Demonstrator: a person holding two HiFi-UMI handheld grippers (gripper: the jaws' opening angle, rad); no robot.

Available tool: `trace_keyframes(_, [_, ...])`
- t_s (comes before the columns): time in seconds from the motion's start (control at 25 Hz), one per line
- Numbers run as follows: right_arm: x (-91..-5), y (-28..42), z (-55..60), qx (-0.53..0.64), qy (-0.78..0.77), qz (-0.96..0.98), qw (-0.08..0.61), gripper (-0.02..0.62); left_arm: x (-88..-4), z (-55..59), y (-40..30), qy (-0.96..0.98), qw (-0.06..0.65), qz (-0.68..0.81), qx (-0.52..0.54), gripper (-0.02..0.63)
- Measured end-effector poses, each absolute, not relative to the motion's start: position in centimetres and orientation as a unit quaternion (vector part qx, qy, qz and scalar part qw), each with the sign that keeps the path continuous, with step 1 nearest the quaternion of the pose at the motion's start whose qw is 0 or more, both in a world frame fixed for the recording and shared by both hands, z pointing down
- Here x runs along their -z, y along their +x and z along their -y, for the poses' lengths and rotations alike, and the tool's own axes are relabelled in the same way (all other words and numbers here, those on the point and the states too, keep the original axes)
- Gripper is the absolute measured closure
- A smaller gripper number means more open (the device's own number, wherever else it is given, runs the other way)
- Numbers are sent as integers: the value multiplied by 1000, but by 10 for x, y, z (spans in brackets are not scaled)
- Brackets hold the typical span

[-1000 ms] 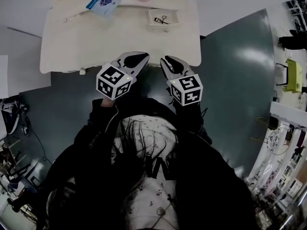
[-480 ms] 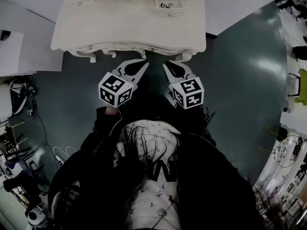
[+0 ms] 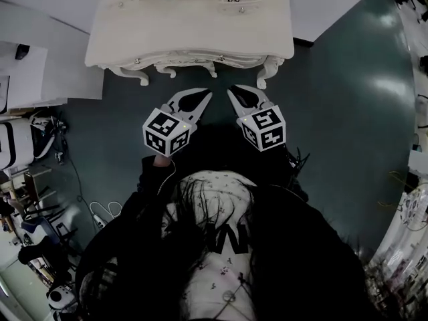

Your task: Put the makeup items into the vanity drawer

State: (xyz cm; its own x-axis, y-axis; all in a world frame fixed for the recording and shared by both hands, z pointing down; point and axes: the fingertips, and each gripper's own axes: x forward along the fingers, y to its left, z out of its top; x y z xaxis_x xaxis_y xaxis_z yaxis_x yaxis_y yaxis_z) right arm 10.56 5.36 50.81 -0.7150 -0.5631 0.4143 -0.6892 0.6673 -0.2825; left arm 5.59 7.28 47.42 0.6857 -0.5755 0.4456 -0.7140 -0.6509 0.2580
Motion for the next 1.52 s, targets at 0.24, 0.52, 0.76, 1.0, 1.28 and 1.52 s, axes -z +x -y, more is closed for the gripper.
trace_keyframes(0.24, [-505,85,-69,-214,339,904,147,565,-471,-93,39,891,211,367,-164,607])
trace_keyframes(0.52, [-492,38,-89,-202,327,911,150,565,-462,-115,-6,890,204,377,-153,607])
trace_keyframes(0.76, [-481,-9,-111,-190,328,912,155,572,-455,-138,-54,894,196,376,-147,607])
trace_keyframes(1.0, [-473,-51,-136,-178,326,916,152,581,-452,-153,-98,896,190,377,-136,607])
trace_keyframes(1.28, [-472,-75,-152,-171,341,913,148,582,-453,-166,-122,906,184,359,-129,607])
trace_keyframes(1.52, [-474,-84,-161,-166,351,908,155,583,-455,-170,-134,910,183,349,-124,607])
